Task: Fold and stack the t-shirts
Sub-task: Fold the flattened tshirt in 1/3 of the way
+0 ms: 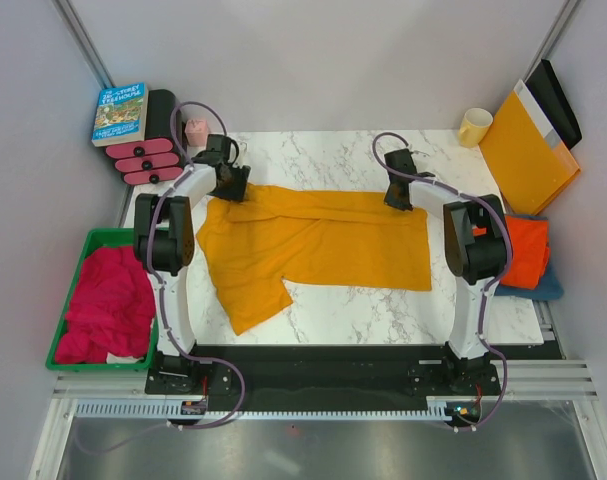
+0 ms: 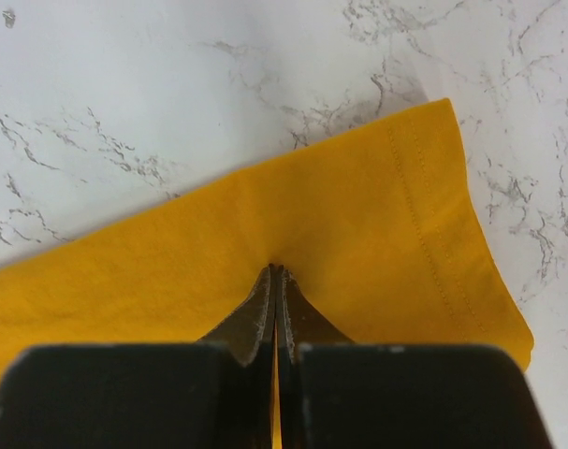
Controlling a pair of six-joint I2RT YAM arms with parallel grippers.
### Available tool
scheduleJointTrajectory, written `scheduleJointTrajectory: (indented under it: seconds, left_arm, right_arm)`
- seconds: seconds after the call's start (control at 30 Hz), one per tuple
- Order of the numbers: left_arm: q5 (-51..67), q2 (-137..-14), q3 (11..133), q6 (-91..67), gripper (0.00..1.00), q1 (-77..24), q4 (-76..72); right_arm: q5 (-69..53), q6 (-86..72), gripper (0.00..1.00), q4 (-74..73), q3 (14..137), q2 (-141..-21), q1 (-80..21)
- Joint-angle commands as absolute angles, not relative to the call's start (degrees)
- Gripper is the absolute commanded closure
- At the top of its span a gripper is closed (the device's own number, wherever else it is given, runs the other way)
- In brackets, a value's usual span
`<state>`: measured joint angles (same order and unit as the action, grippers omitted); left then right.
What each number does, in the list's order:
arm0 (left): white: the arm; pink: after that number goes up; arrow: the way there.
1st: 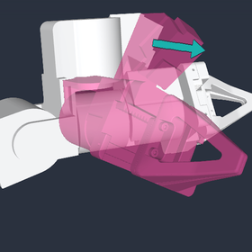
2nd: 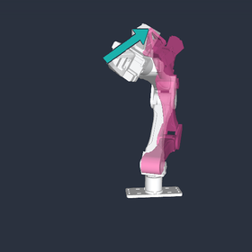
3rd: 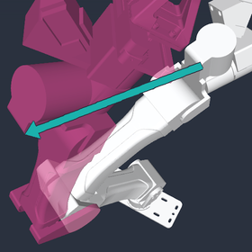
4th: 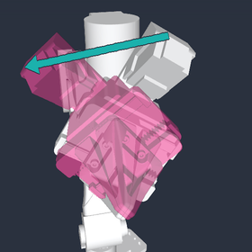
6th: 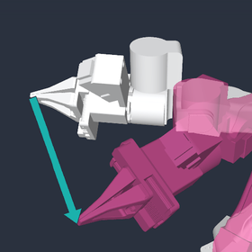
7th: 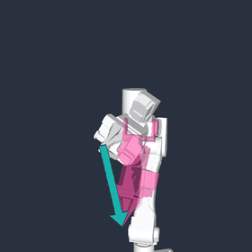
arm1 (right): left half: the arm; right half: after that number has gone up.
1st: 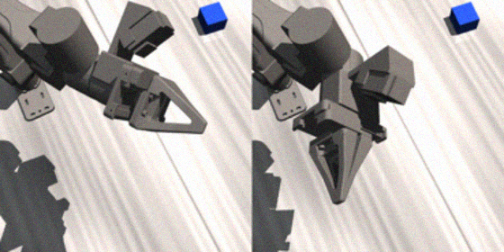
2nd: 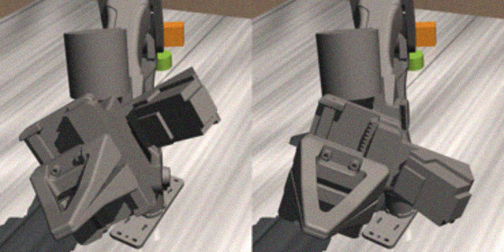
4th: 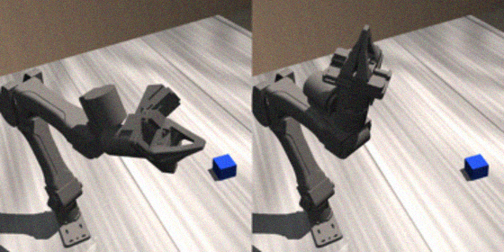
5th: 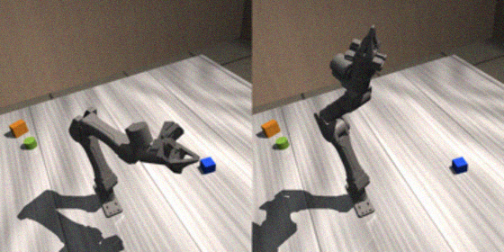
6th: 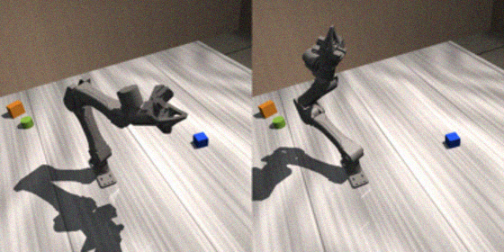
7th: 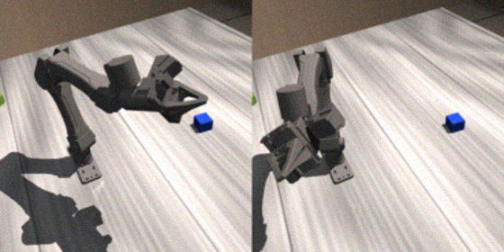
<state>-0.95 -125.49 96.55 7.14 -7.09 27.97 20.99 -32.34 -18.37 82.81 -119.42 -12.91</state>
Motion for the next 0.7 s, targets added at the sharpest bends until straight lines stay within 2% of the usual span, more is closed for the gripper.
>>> scheduleJointTrajectory:
  seconds: [0.0,0.07,0.1,0.2,0.27,0.3,0.37,0.4,0.47,0.5,0.53,0.6,0.67]
  left_arm:
    - [2.90,-118.48,97.73,5.90,0.29,-7.12,26.02]
    - [3.86,-115.68,99.39,5.36,0.26,-7.12,25.75]
    - [4.04,-114.62,99.67,5.01,0.24,-7.12,25.66]
    - [4.92,-111.28,99.76,4.75,0.23,-7.12,25.49]
    - [6.41,-109.61,98.19,4.92,0.26,-7.12,25.58]
    - [7.03,-109.25,97.48,5.53,0.32,-7.12,25.58]
    - [8.78,-108.90,94.94,6.06,0.42,-7.12,25.75]
    - [9.40,-108.90,94.14,6.33,0.56,-7.12,25.84]
    - [10.54,-108.90,91.77,6.50,0.69,-7.12,25.75]
    - [10.72,-109.42,91.15,6.59,0.82,-7.12,25.84]
    - [10.90,-109.68,90.36,6.77,0.88,-7.12,25.67]
    - [11.07,-111.08,89.83,7.56,0.98,-7.12,25.66]
    - [10.72,-112.41,90.26,8.26,0.98,-7.12,25.58]
  right_arm:
    - [19.08,-30.42,0.98,-21.71,87.97,-120.24,-13.01]
    - [17.50,-29.45,0.89,-21.53,92.69,-119.71,-13.62]
    - [17.23,-27.96,0.78,-21.53,94.38,-119.18,-13.88]
    - [14.52,-25.41,0.59,-22.50,99.57,-118.13,-16.16]
    - [12.84,-24.61,0.55,-23.38,100.90,-117.25,-18.80]
    - [10.57,-23.83,0.55,-23.29,100.72,-116.99,-19.77]
    - [8.97,-23.47,0.58,-24.25,100.28,-116.72,-23.28]
    - [8.79,-23.12,0.67,-24.61,99.94,-116.54,-24.68]
    - [8.88,-22.85,0.78,-24.96,98.09,-115.93,-28.64]
    - [9.40,-22.68,0.80,-25.05,97.39,-115.67,-31.26]
    - [9.84,-23.02,0.83,-25.05,96.25,-115.49,-32.59]
    - [10.28,-22.94,0.90,-24.79,95.63,-115.66,-36.80]
    - [12.82,-22.59,0.94,-24.79,95.97,-116.36,-39.89]
